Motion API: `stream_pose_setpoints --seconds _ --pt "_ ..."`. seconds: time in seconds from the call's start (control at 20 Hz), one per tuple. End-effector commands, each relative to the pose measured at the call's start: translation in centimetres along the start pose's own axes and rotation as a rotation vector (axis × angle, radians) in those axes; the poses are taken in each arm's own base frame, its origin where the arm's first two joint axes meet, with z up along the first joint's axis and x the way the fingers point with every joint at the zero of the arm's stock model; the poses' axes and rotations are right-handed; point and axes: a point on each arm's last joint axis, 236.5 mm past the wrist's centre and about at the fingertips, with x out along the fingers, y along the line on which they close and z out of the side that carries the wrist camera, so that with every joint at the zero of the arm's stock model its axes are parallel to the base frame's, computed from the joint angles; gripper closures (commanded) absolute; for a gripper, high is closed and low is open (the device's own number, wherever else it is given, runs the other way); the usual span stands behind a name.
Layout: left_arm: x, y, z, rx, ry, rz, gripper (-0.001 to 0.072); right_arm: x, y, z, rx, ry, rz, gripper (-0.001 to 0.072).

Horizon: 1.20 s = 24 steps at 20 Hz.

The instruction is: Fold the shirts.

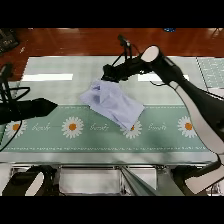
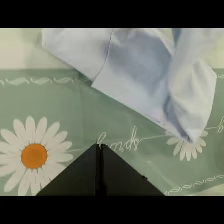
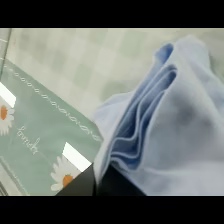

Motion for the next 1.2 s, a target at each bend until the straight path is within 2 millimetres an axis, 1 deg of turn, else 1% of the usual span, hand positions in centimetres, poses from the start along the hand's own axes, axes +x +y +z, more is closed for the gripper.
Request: stream_pose_setpoints --seconds 0.0,0.05,0.1,0.15,0.2,0.3,0.35,0.4,0.45,0.5,0.55,0.6,0.65,0.7,0.75,0.85,0.9,0.95,1.0,1.05,1.15 --pt "2.4 1.5 -2.2 -0.084 0.003 -0.012 0.0689 5.0 -0.7 0.0 0.049 0.015 0.029 0.0395" --pt "3.2 1.6 -2.5 -0.117 -0.007 -0.025 0.0689 5.2 -0.5 0.1 0.059 0.010 0.051 0.0300" --pt "3.7 1.7 -2.7 -0.146 -0.011 -0.040 0.0689 4.8 -0.2 0.3 0.069 0.010 0.067 0.0300" --pt "4.0 1.9 -2.8 -0.160 -0.012 -0.042 0.0689 3.5 0.0 0.7 0.077 0.011 0.081 0.0300" --pt "4.0 2.1 -2.4 -0.161 -0.022 -0.037 0.0689 1.5 -0.1 1.2 0.085 0.013 0.089 0.0305" --pt "3.1 2.3 -0.8 -0.170 -0.064 -0.028 0.0689 -4.7 -0.7 1.7 0.080 0.044 0.094 0.0305" --pt "2.6 2.3 -0.1 -0.169 -0.081 -0.026 0.0689 -8.6 -1.5 1.5 0.056 0.064 0.057 0.0305" --pt "2.2 2.2 0.5 -0.166 -0.095 -0.026 0.0689 -12.2 -2.8 0.9 0.022 0.077 -0.022 0.0305" --pt "1.9 2.1 0.8 -0.162 -0.103 -0.029 0.0689 -16.0 -4.7 0.0 0.006 0.074 -0.150 0.0305" --pt "1.9 1.9 0.8 -0.165 -0.102 -0.034 0.0689 -19.3 -6.8 -1.0 0.005 0.050 -0.292 0.0305" --pt "2.0 1.8 0.6 -0.167 -0.094 -0.039 0.0689 -21.8 -8.6 -2.1 0.021 0.009 -0.413 0.0304" --pt "2.0 1.8 0.5 -0.166 -0.090 -0.040 0.0689 -23.5 -10.3 -3.6 0.051 -0.052 -0.510 0.0305" --pt "2.0 1.8 0.5 -0.166 -0.088 -0.040 0.0689 -24.2 -11.9 -5.3 0.097 -0.116 -0.569 0.0305" --pt "2.0 1.8 0.5 -0.158 -0.088 -0.040 0.0689 -23.9 -13.3 -7.5 0.169 -0.184 -0.587 0.0305" --pt "2.0 1.8 0.4 -0.159 -0.087 -0.040 0.0689 -22.8 -14.4 -9.9 0.251 -0.239 -0.568 0.0305" --pt "2.0 1.8 0.4 -0.159 -0.087 -0.040 0.0689 -19.9 -16.6 -14.8 0.433 -0.311 -0.500 0.0305" --pt "2.0 1.8 0.4 -0.159 -0.087 -0.040 0.0689 -18.1 -17.4 -17.1 0.523 -0.311 -0.455 0.0305" --pt "2.0 1.8 0.4 -0.159 -0.087 -0.040 0.0689 -16.6 -17.9 -18.8 0.581 -0.298 -0.419 0.0305" --pt "2.0 1.8 0.4 -0.159 -0.086 -0.039 0.0689 -15.1 -18.0 -20.0 0.613 -0.282 -0.386 0.0305" --pt "2.0 1.8 0.4 -0.161 -0.085 -0.039 0.0689 -13.8 -17.9 -20.7 0.622 -0.258 -0.366 0.0305" --pt "2.2 1.9 0.3 -0.165 -0.081 -0.038 0.0689 -11.2 -17.6 -21.3 0.632 -0.213 -0.339 0.0305"
